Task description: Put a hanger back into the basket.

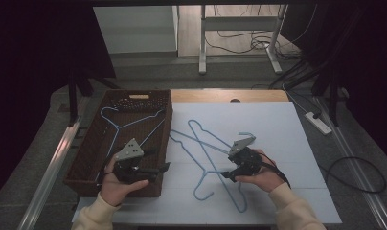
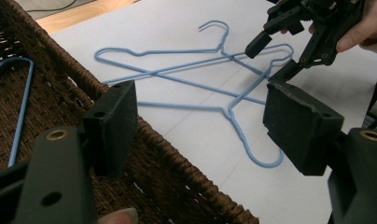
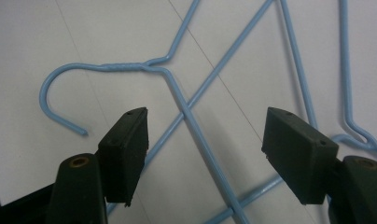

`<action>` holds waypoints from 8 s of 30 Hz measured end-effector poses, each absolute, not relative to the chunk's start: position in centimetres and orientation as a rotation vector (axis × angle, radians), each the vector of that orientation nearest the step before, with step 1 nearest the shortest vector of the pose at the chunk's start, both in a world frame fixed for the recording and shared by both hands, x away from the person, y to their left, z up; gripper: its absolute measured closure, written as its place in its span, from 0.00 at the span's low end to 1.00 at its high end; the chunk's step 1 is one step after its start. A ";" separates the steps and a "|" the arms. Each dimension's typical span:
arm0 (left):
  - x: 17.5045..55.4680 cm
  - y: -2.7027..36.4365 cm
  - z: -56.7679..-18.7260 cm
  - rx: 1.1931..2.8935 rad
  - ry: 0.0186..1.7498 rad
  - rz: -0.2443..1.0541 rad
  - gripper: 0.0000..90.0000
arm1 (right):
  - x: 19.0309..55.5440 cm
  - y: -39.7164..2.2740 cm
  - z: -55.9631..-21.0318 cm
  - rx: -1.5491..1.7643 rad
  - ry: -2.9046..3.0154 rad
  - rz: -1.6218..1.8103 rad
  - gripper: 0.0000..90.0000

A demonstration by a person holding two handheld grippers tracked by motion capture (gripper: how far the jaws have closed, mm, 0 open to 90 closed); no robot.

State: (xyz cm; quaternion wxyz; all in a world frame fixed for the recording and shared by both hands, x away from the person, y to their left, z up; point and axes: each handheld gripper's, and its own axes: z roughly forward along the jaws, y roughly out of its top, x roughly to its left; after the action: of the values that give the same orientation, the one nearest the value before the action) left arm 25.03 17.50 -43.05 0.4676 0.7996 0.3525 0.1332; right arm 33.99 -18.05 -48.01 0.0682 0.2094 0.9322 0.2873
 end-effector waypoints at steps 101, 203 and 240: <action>26.2 15.0 -42.5 2.006 0.798 0.349 0.32 | 36.6 -21.9 -43.9 0.392 2.934 0.942 0.98; 31.7 18.6 -34.5 2.054 0.799 0.406 0.96 | 32.4 -29.9 -44.2 0.861 2.317 1.413 0.36; 29.6 30.4 -38.8 1.900 1.201 0.590 0.96 | 32.4 -30.1 -46.0 0.917 2.341 1.350 0.34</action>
State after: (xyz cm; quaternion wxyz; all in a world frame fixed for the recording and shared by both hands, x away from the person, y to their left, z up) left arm 29.56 30.45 -38.84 0.3975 0.7501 0.4744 0.2331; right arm 32.43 -30.14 -45.97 0.1437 0.3179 0.8118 0.4682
